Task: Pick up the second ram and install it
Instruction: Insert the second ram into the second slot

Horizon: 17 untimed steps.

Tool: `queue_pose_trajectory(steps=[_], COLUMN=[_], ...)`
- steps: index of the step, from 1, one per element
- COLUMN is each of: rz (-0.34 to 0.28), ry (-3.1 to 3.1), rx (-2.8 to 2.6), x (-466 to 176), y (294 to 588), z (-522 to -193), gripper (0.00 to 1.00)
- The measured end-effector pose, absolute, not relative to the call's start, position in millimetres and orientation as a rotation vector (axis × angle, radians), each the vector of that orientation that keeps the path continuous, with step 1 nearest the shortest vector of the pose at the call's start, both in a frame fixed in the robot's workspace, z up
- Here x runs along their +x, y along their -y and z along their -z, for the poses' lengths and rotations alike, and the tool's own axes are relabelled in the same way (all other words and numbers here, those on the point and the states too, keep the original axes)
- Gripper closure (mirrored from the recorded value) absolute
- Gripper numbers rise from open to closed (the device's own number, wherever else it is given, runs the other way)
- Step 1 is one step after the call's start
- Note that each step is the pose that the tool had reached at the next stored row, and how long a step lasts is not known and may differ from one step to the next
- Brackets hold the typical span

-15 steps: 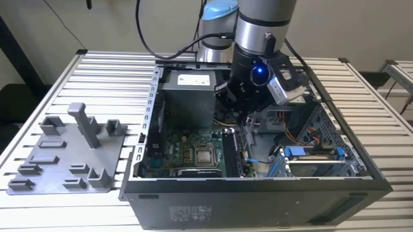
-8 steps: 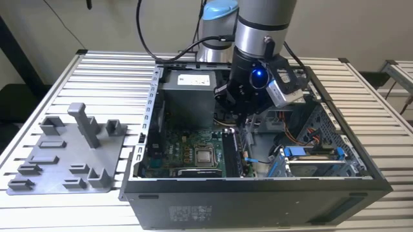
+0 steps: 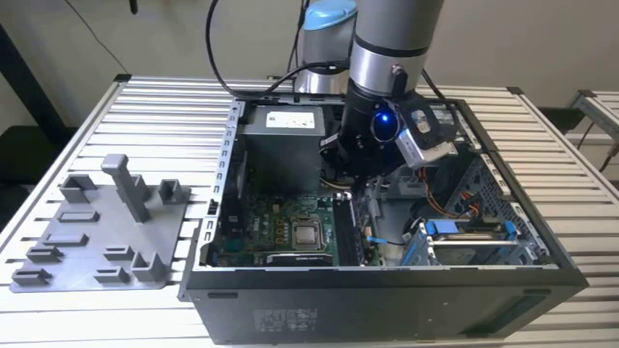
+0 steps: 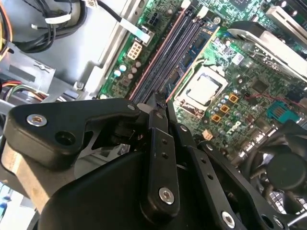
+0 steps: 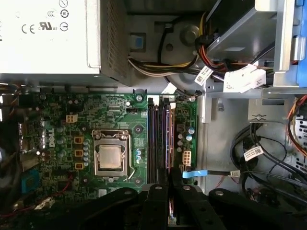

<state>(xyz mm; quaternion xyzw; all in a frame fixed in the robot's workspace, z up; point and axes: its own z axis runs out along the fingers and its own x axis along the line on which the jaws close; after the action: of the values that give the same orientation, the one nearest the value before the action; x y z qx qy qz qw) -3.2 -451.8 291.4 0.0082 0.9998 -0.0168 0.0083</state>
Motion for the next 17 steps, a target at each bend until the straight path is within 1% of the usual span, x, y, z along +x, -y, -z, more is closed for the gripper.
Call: queue_pose_trajectory(steps=[17], rz=[0.052], ry=[-3.124], rx=[0.026], x=[-9], y=[452], z=[-261], gripper=[0.86])
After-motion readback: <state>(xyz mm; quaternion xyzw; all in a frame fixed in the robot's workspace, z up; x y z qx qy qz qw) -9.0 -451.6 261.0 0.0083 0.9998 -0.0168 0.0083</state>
